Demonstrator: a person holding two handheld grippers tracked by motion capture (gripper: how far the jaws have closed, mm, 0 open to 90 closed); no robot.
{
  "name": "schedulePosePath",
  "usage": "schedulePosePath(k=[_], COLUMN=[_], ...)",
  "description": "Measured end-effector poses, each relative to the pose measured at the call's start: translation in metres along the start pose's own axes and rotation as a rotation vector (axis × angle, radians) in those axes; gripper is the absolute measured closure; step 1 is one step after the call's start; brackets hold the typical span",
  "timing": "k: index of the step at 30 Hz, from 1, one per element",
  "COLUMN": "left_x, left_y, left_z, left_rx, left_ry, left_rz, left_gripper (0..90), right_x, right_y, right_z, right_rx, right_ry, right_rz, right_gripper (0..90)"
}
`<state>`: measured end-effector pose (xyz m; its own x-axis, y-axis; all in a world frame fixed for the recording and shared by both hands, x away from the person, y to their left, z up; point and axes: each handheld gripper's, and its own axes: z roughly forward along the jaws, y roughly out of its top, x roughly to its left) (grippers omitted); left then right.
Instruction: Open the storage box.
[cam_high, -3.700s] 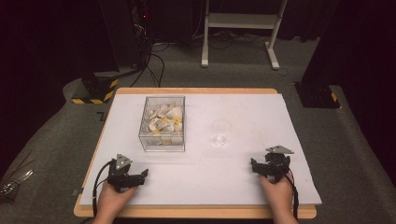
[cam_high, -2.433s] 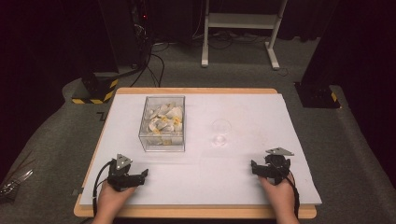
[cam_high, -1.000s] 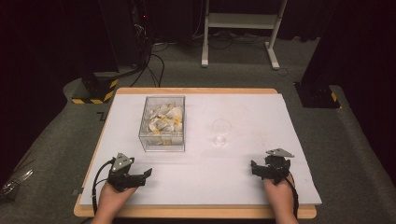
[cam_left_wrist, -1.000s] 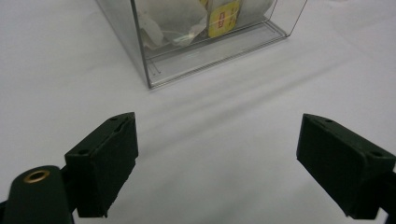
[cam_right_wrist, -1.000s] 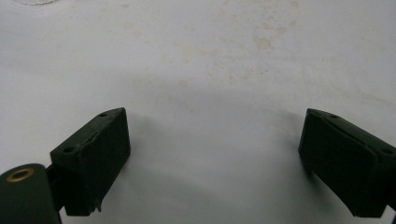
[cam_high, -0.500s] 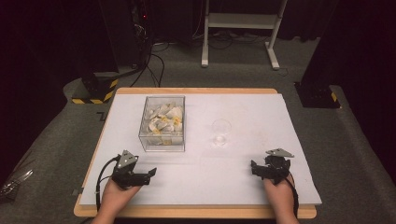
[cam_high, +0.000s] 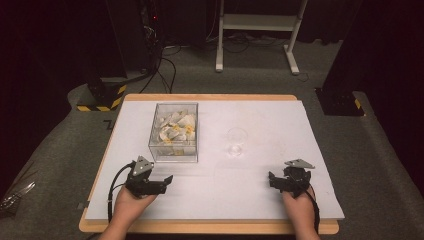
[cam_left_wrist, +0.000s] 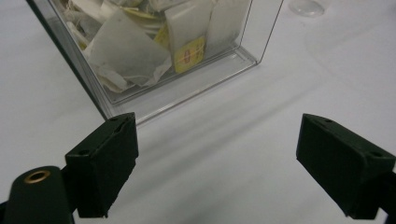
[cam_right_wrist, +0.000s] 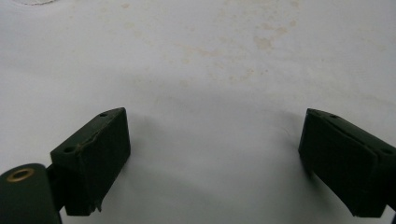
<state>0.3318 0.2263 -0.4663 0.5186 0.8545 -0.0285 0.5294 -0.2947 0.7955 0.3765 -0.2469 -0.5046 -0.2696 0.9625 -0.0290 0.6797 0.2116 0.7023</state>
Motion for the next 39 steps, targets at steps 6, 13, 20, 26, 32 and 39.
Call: schedulePosePath(k=[6,13,20,26,32,39], left_x=[0.000,-0.001,0.000,0.001,0.004,0.006], left_y=[0.006,0.011,0.018,0.024,0.028,0.032], left_z=[0.002,0.005,0.010,0.014,0.019,0.025], left_rx=[-0.025,-0.050,-0.064,-0.067,-0.075,-0.091], left_ry=[-0.003,-0.011,-0.011,-0.006,-0.011,0.002], left_rz=[-0.003,-0.001,0.000,-0.010,-0.019,-0.026], left_gripper=[14.2,14.2,14.0,13.4,13.6,15.1], right_x=[0.000,-0.002,-0.001,-0.001,-0.001,-0.001], right_y=[0.000,0.000,0.000,0.000,0.000,0.000], right_z=[0.000,0.000,0.000,0.000,0.000,0.000], right_rx=[0.000,-0.006,0.000,0.000,0.000,0.000], right_ry=[0.002,0.008,0.003,0.003,0.002,0.002], right_rz=[0.002,0.011,0.011,0.011,0.010,0.012], right_gripper=[8.8,10.2,10.0,10.0,10.0,10.0])
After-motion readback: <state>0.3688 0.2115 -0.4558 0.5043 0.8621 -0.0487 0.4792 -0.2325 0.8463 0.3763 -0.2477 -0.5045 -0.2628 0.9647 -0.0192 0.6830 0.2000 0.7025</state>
